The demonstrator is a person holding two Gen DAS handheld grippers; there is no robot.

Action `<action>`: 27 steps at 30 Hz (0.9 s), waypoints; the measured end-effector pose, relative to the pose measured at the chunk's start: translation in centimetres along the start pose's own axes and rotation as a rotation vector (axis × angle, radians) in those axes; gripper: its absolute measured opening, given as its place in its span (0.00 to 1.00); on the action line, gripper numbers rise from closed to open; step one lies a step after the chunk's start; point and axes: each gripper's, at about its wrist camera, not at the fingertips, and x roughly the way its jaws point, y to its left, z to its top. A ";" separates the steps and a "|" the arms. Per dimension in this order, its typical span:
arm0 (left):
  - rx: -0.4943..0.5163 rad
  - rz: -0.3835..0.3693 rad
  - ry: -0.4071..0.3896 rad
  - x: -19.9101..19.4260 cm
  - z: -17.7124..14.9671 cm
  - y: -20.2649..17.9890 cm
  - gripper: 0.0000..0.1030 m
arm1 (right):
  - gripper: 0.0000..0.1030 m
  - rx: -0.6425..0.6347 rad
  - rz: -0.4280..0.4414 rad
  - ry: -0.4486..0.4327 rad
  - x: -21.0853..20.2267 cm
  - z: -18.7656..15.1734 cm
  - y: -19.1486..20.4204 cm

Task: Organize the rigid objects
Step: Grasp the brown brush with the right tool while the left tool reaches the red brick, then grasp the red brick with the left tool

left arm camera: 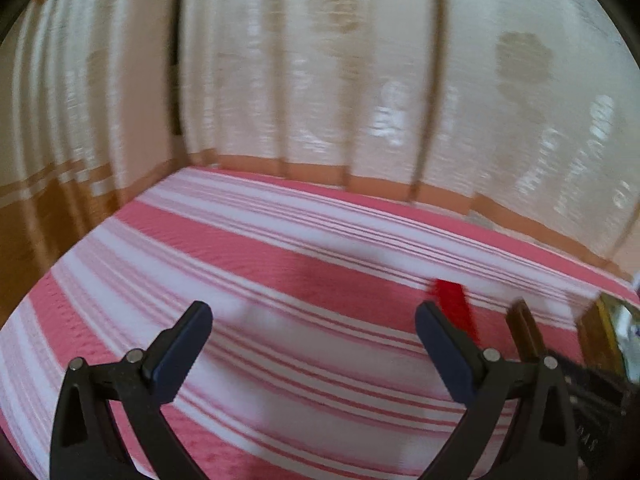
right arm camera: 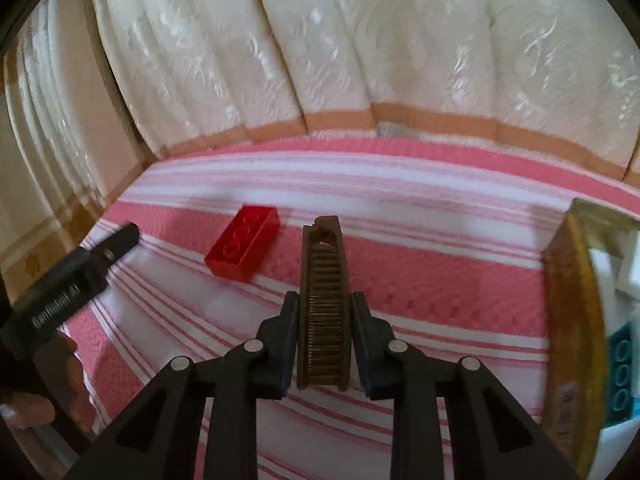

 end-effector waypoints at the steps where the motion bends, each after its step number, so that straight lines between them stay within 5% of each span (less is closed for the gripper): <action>1: 0.005 -0.019 -0.002 0.0 -0.1 -0.4 0.99 | 0.27 0.004 -0.001 -0.023 -0.6 0.1 -0.1; 5: 0.047 -0.093 0.018 0.6 -0.5 -3.1 0.99 | 0.27 0.031 -0.058 -0.132 -2.9 0.4 -0.8; 11: 0.140 -0.082 0.056 2.5 -0.8 -7.6 0.96 | 0.27 0.076 -0.111 -0.224 -4.9 0.8 -2.1; 16: 0.131 -0.051 0.223 6.5 -0.2 -9.4 0.64 | 0.27 0.073 -0.142 -0.251 -5.3 0.8 -2.7; 18: 0.133 -0.038 0.272 7.4 -0.3 -9.7 0.62 | 0.27 0.077 -0.133 -0.246 -5.2 0.8 -2.8; 20: 0.141 -0.031 0.272 7.3 -0.4 -9.8 0.62 | 0.27 0.074 -0.129 -0.240 -4.9 0.8 -2.8; 24: 0.098 -0.025 0.253 6.7 -0.3 -8.7 0.29 | 0.27 0.060 -0.137 -0.241 -4.8 0.7 -2.4; 27: 0.054 -0.078 0.254 6.4 -0.4 -7.7 0.29 | 0.27 0.054 -0.152 -0.251 -4.9 0.5 -2.3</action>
